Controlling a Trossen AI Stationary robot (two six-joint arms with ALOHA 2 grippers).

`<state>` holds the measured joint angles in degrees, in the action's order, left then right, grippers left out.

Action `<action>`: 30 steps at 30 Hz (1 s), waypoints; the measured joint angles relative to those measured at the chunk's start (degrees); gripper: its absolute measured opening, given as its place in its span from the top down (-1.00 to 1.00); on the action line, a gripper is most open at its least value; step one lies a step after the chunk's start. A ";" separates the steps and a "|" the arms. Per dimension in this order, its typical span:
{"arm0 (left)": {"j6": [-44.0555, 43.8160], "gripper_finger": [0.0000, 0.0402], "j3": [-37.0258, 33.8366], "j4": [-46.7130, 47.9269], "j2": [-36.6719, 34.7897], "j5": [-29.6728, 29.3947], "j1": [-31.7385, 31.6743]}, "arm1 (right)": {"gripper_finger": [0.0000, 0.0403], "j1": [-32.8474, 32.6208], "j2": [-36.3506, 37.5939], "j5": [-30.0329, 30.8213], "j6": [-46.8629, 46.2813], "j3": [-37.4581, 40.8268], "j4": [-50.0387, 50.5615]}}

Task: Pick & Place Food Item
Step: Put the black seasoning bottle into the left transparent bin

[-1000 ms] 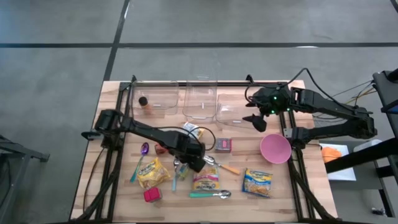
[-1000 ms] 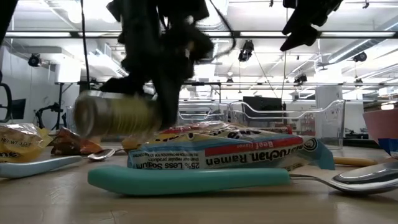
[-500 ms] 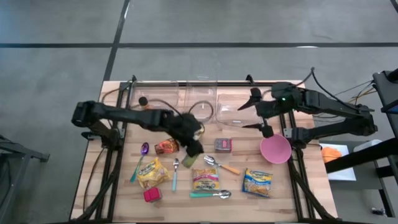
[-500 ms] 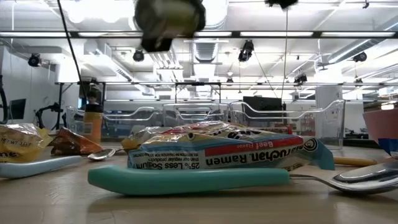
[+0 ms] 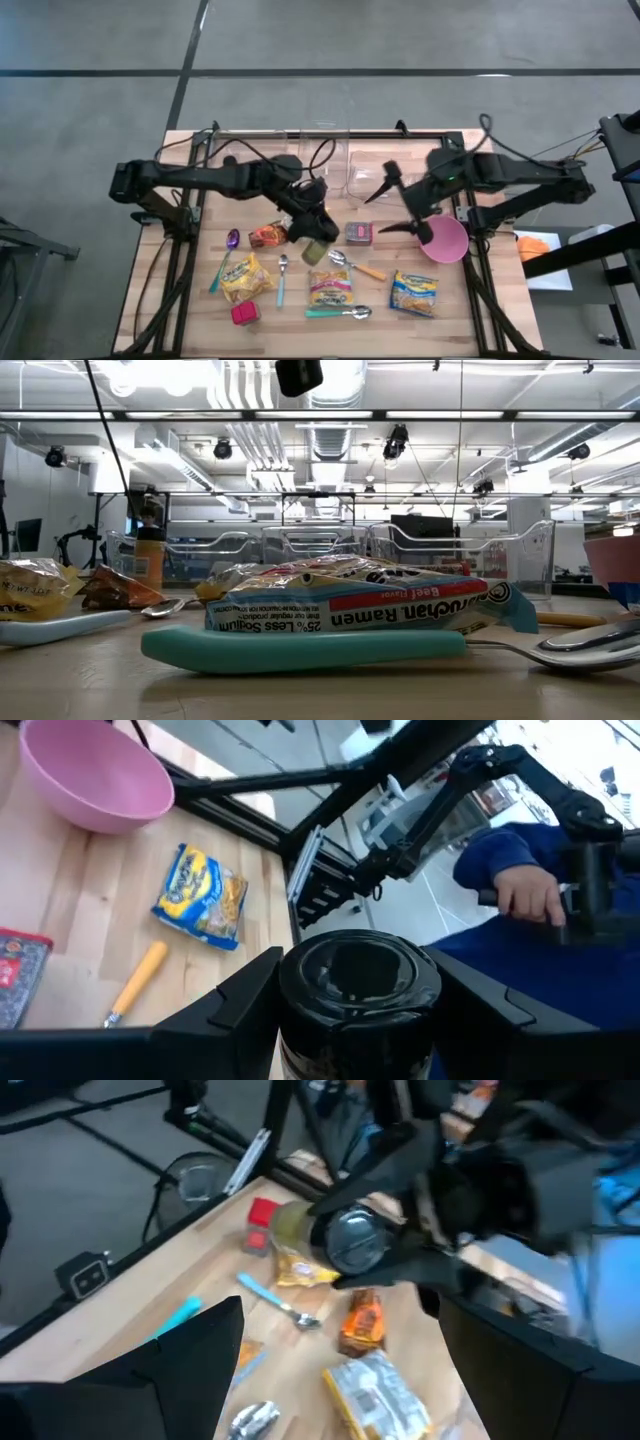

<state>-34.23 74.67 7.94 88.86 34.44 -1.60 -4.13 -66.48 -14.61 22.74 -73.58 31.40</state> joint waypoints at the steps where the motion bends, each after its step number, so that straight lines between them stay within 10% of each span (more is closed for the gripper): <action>1: 0.32 -0.03 0.00 -0.08 0.06 0.04 0.02 | -0.64 -0.17 -1.35 -0.36 0.00 -0.55 0.34; 30: 2.93 -0.03 -0.04 -3.14 0.13 7.56 0.26 | -0.64 -2.04 -22.69 -3.61 10.60 -16.48 3.33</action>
<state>-31.30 74.63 4.80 88.99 42.00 -1.34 -6.17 -89.18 -18.22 33.34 -90.06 34.73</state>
